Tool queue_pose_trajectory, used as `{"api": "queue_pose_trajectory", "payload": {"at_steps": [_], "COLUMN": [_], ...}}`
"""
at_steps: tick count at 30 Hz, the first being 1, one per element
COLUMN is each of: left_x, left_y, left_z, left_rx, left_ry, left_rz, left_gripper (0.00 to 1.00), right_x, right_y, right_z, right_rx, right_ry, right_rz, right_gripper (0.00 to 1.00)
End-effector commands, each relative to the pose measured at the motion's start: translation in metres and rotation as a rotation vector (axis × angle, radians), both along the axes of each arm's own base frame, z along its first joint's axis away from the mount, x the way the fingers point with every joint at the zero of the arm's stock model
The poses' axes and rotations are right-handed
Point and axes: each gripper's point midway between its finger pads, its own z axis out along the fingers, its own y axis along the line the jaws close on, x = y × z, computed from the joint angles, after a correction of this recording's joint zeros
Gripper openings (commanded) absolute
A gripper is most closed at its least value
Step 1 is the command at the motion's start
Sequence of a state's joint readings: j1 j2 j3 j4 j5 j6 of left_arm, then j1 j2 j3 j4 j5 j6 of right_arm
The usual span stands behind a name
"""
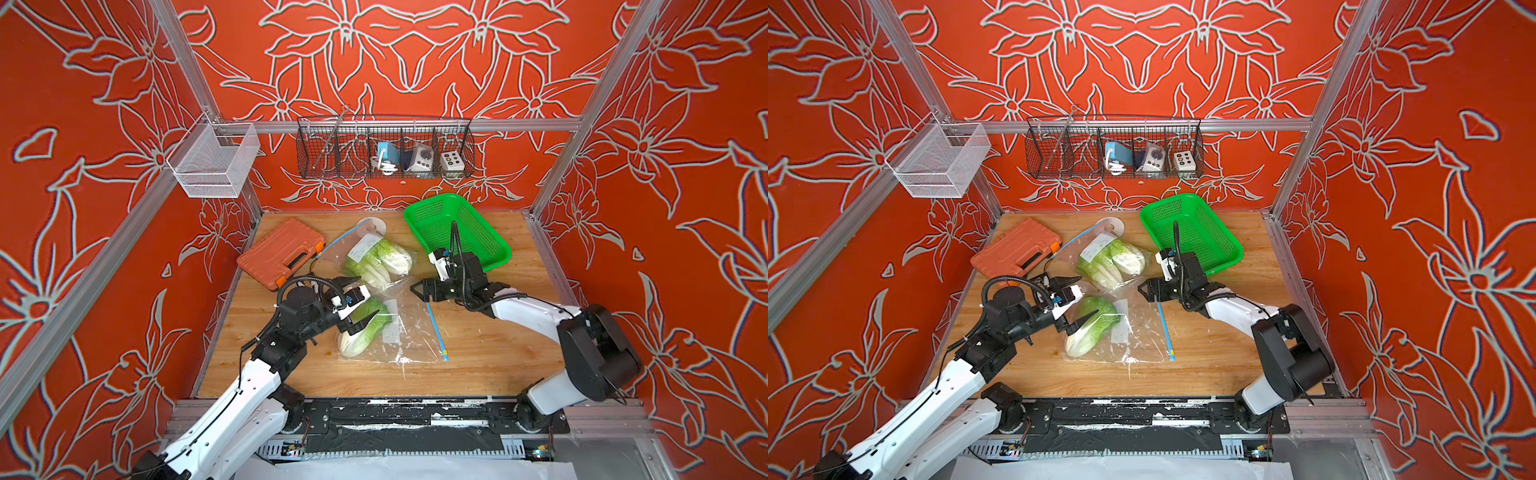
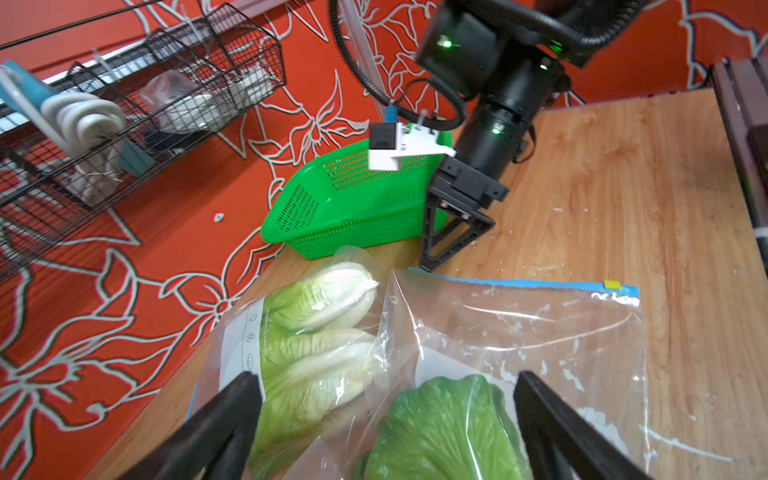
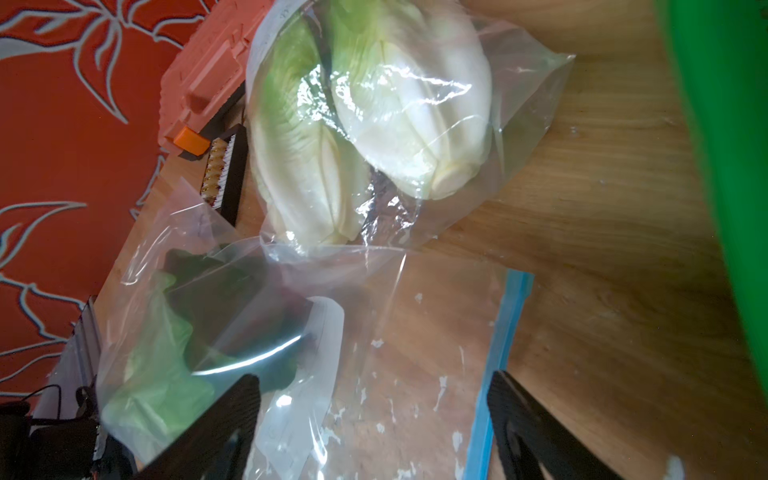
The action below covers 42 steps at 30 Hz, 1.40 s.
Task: Open the zip-top bag and take out the chinese cabbages
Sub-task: Adjust the zipper food storage bag at the center of the board.
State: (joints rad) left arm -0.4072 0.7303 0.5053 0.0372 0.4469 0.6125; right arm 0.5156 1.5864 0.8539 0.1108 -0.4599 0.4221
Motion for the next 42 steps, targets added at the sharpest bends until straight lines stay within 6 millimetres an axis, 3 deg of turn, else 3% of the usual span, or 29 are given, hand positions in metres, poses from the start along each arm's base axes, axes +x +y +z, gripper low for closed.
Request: {"api": "queue_pose_trajectory", "payload": {"at_steps": [1, 10, 16, 18, 25, 31, 36, 42], "left_x": [-0.009, -0.005, 0.002, 0.003, 0.007, 0.007, 0.009, 0.014], "left_y": [-0.006, -0.016, -0.009, -0.006, 0.01, 0.013, 0.017, 0.027], "left_z": [-0.011, -0.061, -0.09, -0.098, -0.13, -0.149, -0.168, -0.182], "left_rx": [0.067, 0.185, 0.254, 0.275, 0.358, 0.398, 0.439, 0.503], "left_ry": [-0.028, 0.09, 0.162, 0.177, 0.221, 0.288, 0.383, 0.401], "left_rz": [-0.065, -0.062, 0.004, 0.02, 0.108, 0.115, 0.151, 0.2], "left_gripper": [0.94, 0.87, 0.66, 0.63, 0.55, 0.57, 0.73, 0.53], "right_x": [0.01, 0.014, 0.006, 0.002, -0.019, -0.027, -0.028, -0.026], "right_y": [-0.004, 0.003, 0.009, 0.009, 0.025, 0.016, -0.001, -0.027], "right_z": [-0.023, -0.052, -0.057, -0.055, -0.036, -0.018, -0.002, 0.021], "right_rx": [-0.061, -0.018, 0.028, 0.039, 0.163, 0.13, 0.065, 0.006], "right_ry": [0.044, 0.142, 0.18, 0.179, 0.204, 0.147, 0.067, -0.027], "right_rz": [-0.047, -0.1, -0.065, -0.056, 0.065, 0.081, 0.026, -0.081], "right_gripper": [0.9, 0.91, 0.92, 0.92, 0.91, 0.91, 0.9, 0.89]}}
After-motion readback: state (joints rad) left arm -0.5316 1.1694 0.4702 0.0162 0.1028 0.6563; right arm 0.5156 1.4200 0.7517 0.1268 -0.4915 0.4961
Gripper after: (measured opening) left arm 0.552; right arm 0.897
